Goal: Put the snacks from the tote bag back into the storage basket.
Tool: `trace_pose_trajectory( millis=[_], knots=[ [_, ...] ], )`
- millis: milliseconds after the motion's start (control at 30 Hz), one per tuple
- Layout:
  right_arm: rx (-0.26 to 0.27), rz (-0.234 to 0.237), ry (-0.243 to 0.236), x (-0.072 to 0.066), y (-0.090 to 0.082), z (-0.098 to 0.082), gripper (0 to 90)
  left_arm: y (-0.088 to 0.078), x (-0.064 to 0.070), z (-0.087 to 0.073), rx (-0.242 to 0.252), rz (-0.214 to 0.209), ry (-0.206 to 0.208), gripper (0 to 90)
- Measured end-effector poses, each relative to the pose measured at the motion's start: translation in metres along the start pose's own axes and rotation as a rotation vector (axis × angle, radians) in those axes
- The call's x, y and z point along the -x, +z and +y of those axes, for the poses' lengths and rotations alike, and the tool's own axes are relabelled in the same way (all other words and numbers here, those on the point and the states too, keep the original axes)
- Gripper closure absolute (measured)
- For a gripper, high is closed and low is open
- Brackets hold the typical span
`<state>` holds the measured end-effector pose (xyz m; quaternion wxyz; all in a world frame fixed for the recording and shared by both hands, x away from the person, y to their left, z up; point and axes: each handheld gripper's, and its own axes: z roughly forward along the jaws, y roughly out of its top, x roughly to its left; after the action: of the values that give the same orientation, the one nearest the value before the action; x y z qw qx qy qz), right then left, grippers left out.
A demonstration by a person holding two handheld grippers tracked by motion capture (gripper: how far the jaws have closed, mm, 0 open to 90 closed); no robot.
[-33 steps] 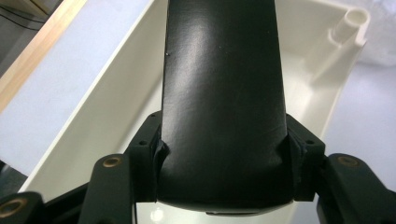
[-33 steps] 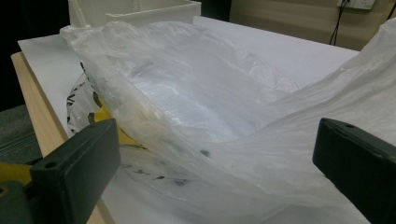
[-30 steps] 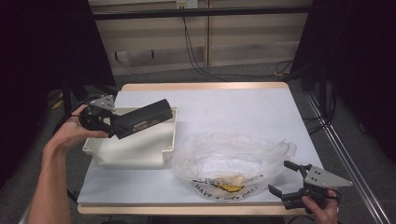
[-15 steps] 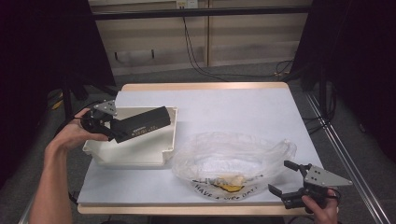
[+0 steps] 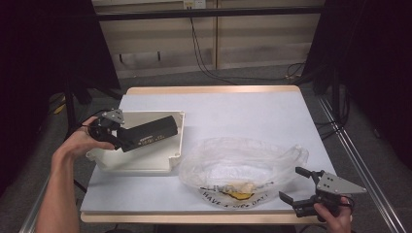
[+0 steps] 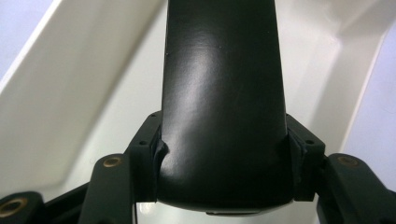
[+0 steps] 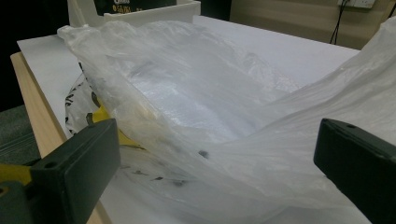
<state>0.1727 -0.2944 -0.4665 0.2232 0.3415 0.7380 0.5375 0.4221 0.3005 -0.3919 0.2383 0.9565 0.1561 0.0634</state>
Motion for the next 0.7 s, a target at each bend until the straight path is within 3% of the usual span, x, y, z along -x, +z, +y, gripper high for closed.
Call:
trace_pose_trajectory(
  millis=[67,133,167,267,300,367,700],
  knots=[
    [0.002,-0.003,-0.004,0.000,-0.001,0.000,0.3,0.002,-0.004,0.001,-0.022,-0.003,0.019,43.1],
    [-0.001,0.010,-0.007,0.000,-0.002,0.000,0.3,0.007,-0.004,0.002,-0.026,-0.006,0.006,43.1],
    [0.001,0.002,-0.007,0.000,-0.002,0.000,0.3,0.009,-0.006,0.003,-0.038,-0.004,0.023,43.1],
    [0.002,-0.001,0.002,0.000,-0.002,0.000,0.3,0.015,-0.006,0.006,-0.018,-0.013,0.011,43.1],
    [0.001,-0.002,-0.001,0.000,-0.001,0.000,0.3,0.017,-0.008,0.007,-0.030,-0.008,0.029,43.1],
    [0.003,-0.003,0.001,0.000,-0.001,0.000,0.3,0.021,-0.007,0.008,-0.032,-0.014,0.007,43.1],
    [0.001,0.000,-0.001,0.000,-0.001,0.000,0.3,0.030,-0.012,0.010,-0.071,-0.027,0.028,43.0]
  ],
)
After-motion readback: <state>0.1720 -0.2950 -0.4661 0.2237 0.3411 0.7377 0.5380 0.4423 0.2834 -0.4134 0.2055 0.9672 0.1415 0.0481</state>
